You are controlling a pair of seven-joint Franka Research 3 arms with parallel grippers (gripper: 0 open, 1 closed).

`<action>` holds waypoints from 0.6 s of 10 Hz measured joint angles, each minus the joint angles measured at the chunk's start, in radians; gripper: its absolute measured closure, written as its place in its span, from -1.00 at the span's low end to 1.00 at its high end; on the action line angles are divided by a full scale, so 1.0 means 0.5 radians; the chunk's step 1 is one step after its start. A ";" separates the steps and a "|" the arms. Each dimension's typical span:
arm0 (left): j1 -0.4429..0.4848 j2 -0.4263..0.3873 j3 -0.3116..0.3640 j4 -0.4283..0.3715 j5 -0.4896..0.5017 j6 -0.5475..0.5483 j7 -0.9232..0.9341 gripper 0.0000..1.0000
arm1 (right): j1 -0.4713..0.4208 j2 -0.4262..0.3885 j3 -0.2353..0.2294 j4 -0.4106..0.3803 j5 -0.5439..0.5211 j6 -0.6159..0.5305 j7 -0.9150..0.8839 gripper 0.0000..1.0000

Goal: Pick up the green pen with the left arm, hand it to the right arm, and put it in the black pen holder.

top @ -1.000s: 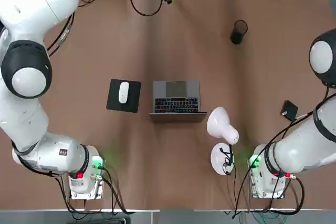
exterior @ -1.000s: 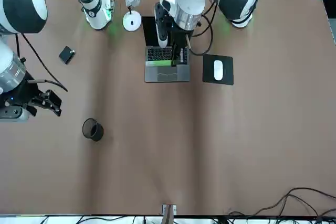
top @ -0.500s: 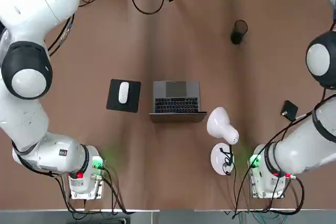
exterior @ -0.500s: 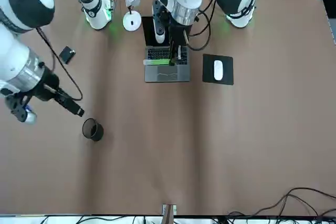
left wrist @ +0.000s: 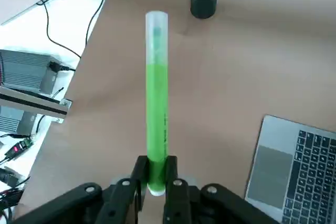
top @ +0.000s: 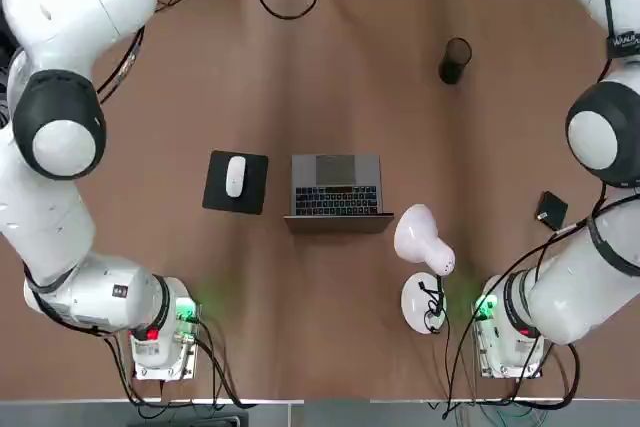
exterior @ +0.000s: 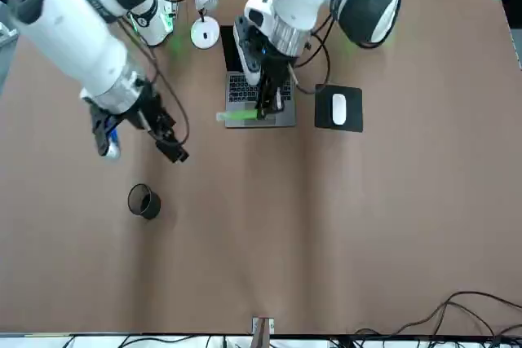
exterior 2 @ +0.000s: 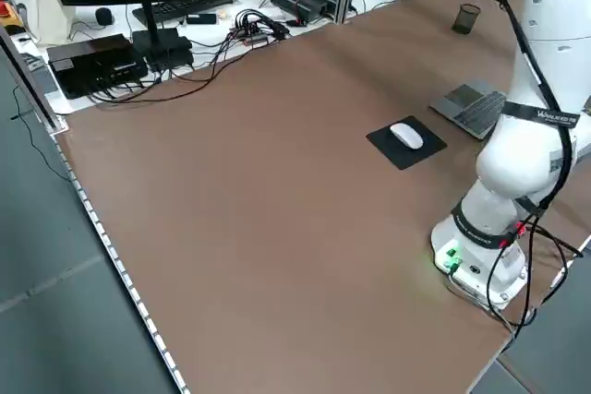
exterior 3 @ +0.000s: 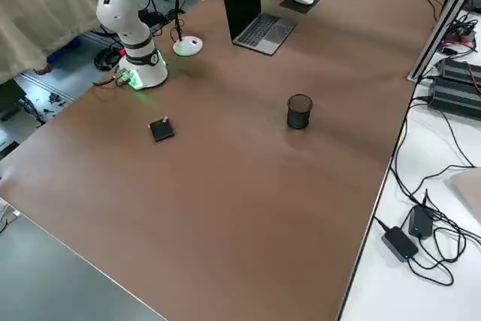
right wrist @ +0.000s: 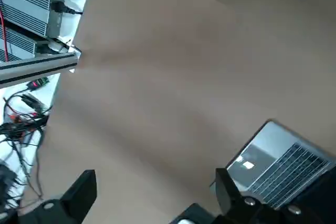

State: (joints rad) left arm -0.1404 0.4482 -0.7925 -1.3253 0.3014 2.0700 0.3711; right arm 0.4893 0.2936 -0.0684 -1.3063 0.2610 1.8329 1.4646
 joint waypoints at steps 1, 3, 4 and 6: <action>-0.065 0.024 0.072 0.013 0.000 0.028 -0.021 0.64 | 0.027 0.000 0.000 0.000 0.024 0.023 0.136 -1.00; -0.143 0.040 0.128 0.040 0.000 0.033 -0.069 0.64 | 0.065 0.000 -0.001 0.000 0.057 0.033 0.257 -0.99; -0.156 0.040 0.129 0.045 0.000 0.033 -0.102 0.64 | 0.103 0.001 0.000 0.000 0.057 0.052 0.283 -0.94; -0.173 0.045 0.130 0.048 0.000 0.033 -0.129 0.64 | 0.146 0.002 0.000 0.000 0.057 0.104 0.314 -0.85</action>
State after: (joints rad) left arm -0.2268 0.4704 -0.7277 -1.3015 0.3014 2.0867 0.3065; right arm 0.5622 0.2946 -0.0685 -1.3064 0.2896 1.8848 1.6215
